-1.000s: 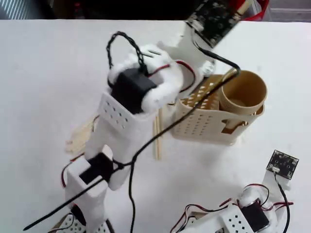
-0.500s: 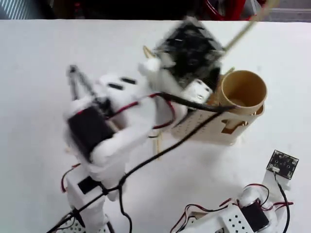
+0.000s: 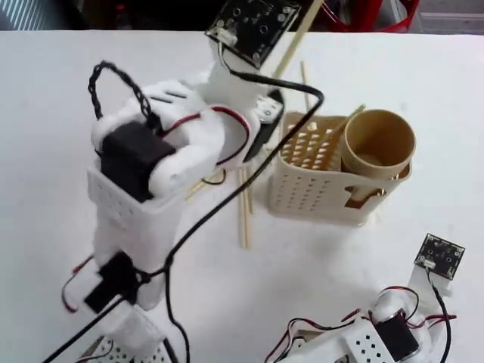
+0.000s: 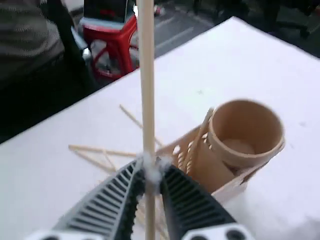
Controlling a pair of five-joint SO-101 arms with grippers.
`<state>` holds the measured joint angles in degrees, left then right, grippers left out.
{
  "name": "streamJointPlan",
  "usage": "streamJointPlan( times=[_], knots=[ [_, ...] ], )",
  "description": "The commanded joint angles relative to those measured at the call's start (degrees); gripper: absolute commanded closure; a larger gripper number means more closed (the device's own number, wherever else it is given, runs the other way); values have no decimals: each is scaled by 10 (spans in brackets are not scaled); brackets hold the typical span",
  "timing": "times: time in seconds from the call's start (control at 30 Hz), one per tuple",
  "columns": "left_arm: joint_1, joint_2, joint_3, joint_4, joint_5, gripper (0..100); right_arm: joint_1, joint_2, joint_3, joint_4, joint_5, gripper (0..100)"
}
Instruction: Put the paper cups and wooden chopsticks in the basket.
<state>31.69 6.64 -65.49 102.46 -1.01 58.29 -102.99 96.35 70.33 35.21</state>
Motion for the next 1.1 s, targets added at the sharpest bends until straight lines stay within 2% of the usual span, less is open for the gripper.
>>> streamJointPlan(
  times=[0.0,0.13,0.27,0.4,0.53,0.63,0.7,0.9,1.07],
  knots=[
    [-27,-167,193,-4,-14,980,3,-1,5,-1,4,961],
    [-30,-320,285,-29,-36,980,3,-1,5,-1,4,961],
    [-27,-422,433,-99,-36,980,4,-1,5,-1,4,961],
    [-27,-491,591,-275,-32,980,4,-1,5,-1,4,961],
    [-1,-517,729,-520,-39,980,4,-1,5,-1,4,961],
    [30,-502,791,-681,-81,980,4,-1,5,-1,4,961],
    [55,-469,808,-735,-98,980,4,-1,5,-1,4,961],
    [65,-298,764,-825,-99,979,4,-1,5,-1,4,961],
    [64,-171,678,-826,-49,979,4,-1,5,-1,4,961]
  ],
)
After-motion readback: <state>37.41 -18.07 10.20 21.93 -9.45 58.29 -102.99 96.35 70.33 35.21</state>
